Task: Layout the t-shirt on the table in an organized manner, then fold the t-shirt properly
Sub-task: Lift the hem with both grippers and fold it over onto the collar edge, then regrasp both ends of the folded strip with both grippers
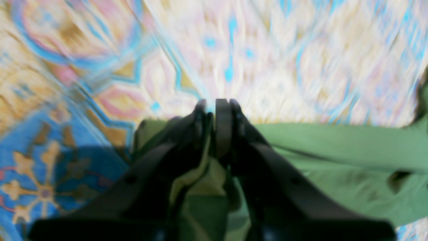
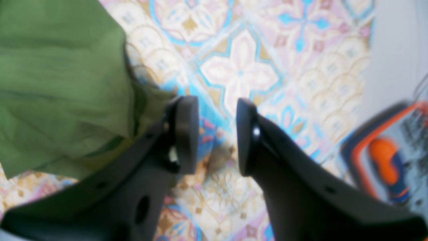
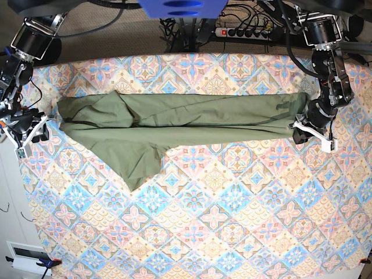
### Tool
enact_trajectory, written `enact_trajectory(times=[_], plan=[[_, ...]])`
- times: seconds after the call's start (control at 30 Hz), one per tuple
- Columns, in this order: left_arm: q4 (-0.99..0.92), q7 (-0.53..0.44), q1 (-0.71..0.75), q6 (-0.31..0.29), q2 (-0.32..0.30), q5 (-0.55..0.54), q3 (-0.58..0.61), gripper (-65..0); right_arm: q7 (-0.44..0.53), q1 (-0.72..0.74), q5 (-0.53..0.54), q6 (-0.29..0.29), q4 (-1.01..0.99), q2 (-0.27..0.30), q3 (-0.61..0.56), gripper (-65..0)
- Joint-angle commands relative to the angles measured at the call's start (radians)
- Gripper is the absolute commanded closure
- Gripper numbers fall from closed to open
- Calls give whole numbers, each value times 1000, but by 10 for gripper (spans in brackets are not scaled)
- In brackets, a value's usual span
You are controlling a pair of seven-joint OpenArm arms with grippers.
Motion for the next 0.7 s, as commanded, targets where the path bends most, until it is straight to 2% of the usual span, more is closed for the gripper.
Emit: enact_trajectory(times=[0.0, 0.17, 0.27, 0.47, 0.57, 0.67], plan=[[33, -18, -13, -6, -11, -9, -19, -57, 28, 20, 24, 3, 44, 24, 4, -188], [67, -18, -13, -6, 14, -39, -52, -57, 27, 19, 25, 3, 164, 7, -2, -188], [67, -18, -12, -4, 14, -75, -52, -57, 16, 20, 25, 3, 207, -47, -67, -186], [67, -18, -6, -2, 14, -79, -57, -58, 14, 26, 13, 3, 187, -90, -208, -184], [67, -18, -6, -2, 14, -77, -59, -58, 25, 49, -67, 3, 102, -99, -263, -181], [67, -18, -6, -2, 14, -77, -60, -58, 59, 83, -146, 3, 30, -128, -294, -138]])
